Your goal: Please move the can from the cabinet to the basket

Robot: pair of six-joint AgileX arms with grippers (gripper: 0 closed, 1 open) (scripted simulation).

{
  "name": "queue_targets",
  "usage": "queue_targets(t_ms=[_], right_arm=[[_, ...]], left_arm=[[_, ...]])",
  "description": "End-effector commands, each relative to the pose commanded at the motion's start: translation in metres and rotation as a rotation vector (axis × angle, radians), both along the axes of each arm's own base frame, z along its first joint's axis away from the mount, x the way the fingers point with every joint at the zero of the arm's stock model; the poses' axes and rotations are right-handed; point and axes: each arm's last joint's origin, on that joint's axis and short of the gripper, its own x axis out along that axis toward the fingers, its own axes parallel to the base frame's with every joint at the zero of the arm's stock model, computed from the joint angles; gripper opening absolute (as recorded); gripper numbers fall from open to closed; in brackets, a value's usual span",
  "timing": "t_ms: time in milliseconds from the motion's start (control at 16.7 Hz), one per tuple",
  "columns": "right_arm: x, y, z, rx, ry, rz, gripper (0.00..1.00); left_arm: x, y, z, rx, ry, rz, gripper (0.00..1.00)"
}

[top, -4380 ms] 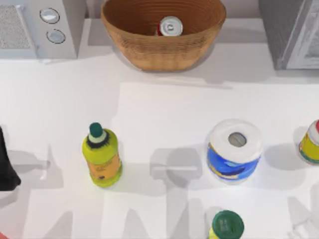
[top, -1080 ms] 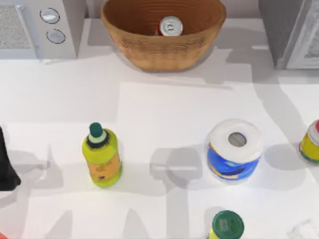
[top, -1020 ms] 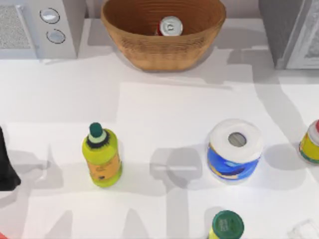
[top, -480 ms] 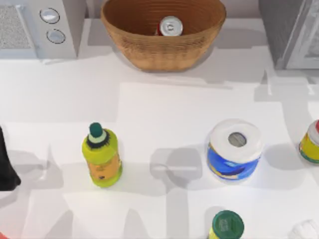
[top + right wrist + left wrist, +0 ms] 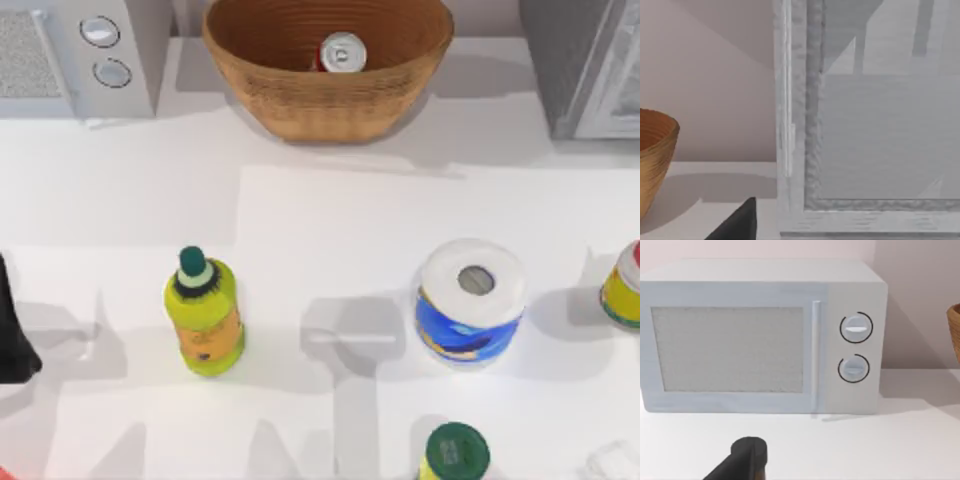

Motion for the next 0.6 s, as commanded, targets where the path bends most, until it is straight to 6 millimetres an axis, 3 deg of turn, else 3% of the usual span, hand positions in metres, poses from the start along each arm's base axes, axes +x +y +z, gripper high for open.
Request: queue_targets(t_ms=[180, 300, 420, 600], right_arm=[[-0.009, -0.005, -0.056, 0.004, -0.011, 0.005, 1.0], [-0.01, -0.006, -0.081, 0.005, -0.023, 0.009, 1.0], [-0.01, -0.007, -0.096, 0.006, -0.032, 0.011, 1.0], [-0.01, -0.008, -0.1, 0.006, -0.035, 0.013, 1.0]], left_arm=[[0.0, 0.0, 0.0, 0.0, 0.0, 0.0, 1.0], [0.0, 0.0, 0.0, 0.0, 0.0, 0.0, 1.0], [0.0, 0.0, 0.0, 0.0, 0.0, 0.0, 1.0], [0.0, 0.0, 0.0, 0.0, 0.0, 0.0, 1.0]])
